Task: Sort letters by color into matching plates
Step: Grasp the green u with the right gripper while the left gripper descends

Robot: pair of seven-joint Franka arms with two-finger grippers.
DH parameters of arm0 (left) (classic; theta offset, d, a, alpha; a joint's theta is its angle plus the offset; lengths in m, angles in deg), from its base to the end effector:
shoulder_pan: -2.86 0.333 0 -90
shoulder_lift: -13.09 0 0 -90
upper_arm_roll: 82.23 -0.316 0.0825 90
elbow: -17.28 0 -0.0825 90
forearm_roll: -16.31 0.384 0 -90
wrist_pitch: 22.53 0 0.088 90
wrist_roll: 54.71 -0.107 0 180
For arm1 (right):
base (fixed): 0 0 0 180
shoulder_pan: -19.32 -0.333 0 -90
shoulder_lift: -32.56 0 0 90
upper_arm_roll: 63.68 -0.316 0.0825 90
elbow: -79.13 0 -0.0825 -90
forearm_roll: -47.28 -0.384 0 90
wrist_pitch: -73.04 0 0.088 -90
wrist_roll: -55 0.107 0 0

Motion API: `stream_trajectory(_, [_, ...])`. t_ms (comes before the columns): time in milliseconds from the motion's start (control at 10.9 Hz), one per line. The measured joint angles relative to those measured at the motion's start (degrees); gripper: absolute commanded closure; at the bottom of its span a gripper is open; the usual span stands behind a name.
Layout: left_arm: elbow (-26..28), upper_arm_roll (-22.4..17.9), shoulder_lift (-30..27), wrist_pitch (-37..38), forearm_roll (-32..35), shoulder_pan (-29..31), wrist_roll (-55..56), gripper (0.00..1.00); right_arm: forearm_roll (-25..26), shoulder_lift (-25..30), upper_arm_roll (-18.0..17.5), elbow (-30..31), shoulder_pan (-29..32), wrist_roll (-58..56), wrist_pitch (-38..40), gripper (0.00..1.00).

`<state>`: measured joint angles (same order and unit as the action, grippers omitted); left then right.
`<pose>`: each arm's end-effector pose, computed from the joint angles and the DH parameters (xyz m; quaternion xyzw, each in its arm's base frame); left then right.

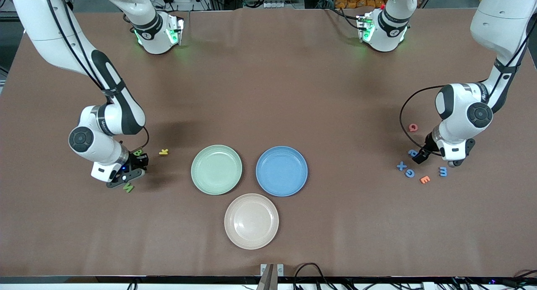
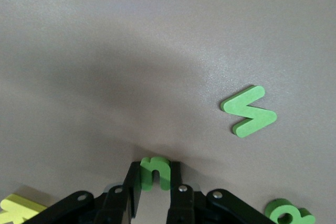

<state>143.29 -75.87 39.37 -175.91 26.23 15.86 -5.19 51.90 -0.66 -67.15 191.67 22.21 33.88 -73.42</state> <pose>0.5527 0.0575 0.1745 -0.9133 -0.4069 -0.0172 0.0096 0.6158 0.0065 0.1758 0.9763 0.2160 0.0059 0.0071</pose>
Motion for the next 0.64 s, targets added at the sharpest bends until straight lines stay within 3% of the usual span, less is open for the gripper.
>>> stream_trajectory(367, [-0.20,0.31,0.79,-0.49,0.00,-0.59,0.03,0.00,0.00,-0.01,-0.03,-0.69,-0.07,0.27,0.10,1.00])
stream_trajectory(642, [-0.23,0.31,0.85,-0.49,0.00,-0.80,0.05,0.00,0.00,0.31,-0.46,-3.93,-0.85,2.46,4.77,1.00])
